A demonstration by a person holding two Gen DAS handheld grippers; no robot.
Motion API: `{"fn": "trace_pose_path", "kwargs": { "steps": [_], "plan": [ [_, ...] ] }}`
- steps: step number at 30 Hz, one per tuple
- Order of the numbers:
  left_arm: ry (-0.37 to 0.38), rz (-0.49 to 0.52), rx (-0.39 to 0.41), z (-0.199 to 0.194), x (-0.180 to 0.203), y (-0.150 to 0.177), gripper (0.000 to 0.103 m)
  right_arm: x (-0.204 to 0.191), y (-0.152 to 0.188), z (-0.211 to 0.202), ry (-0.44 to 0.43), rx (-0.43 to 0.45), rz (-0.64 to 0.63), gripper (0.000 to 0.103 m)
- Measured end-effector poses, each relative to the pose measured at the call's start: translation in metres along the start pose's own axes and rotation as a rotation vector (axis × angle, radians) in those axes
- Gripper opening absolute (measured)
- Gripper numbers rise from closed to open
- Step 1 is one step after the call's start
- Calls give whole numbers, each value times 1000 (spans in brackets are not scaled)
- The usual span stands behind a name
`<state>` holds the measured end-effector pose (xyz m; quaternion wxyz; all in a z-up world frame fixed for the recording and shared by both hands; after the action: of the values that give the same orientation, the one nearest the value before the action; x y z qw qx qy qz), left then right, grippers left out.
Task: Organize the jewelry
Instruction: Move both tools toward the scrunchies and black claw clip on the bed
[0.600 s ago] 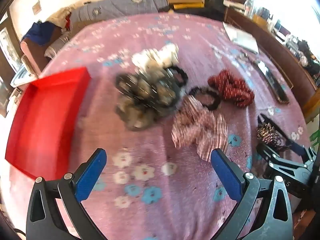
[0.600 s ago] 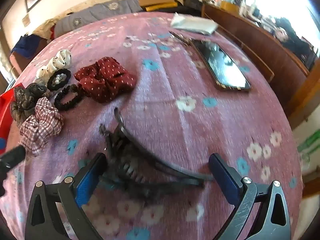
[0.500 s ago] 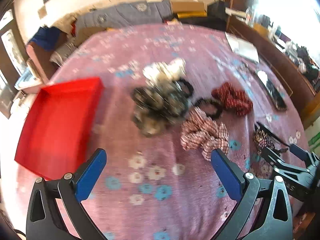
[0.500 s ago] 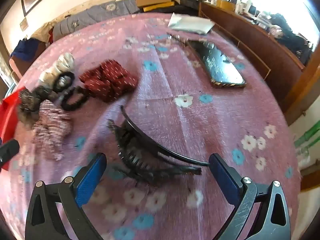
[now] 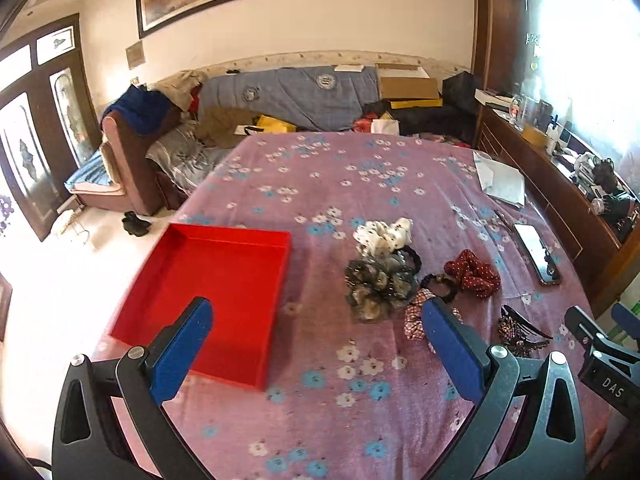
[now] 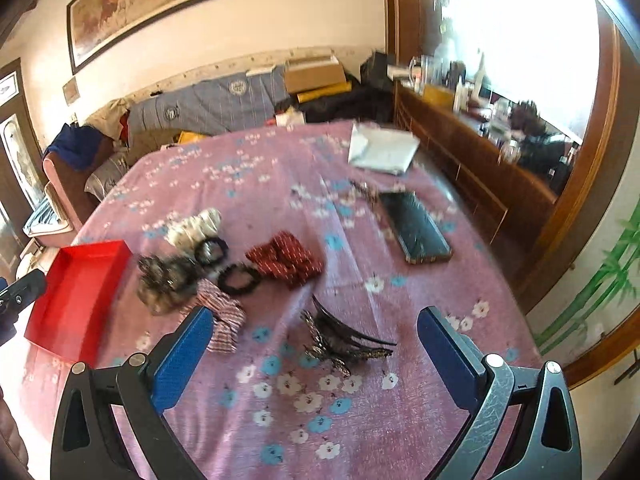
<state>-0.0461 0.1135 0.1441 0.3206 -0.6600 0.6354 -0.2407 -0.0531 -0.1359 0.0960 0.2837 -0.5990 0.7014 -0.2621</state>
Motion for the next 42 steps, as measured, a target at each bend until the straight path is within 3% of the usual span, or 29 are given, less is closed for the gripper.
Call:
{"fn": "trace_pose_path", "kwargs": {
  "steps": [8,14,25,42],
  "plan": [
    [-21,10,-10,-23,-7,-1,103,-12,-7,-28,-58,22,27,103],
    [-24,35,5,-28,0,-2,103,-14,-6,-30,-35,41,35,103],
    [-2,58,-53,-11,10,6,103,-12,7,-16,-5,17,20,103],
    [6,78,-169,20,27,24,103,2,18,14,-27,-78,40,103]
  ]
}}
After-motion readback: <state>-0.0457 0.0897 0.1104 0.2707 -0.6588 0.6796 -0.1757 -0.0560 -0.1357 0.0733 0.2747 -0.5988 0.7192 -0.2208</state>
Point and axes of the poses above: each gripper's, at about its wrist camera, not at the fingertips, and z roughly the way its jaws point, x to its right, y to its underside, the point moved 8 cm from there along z, roughly the way its jaws point, and after that the axes turned 3 degrees about z, right-handed, at the moved point
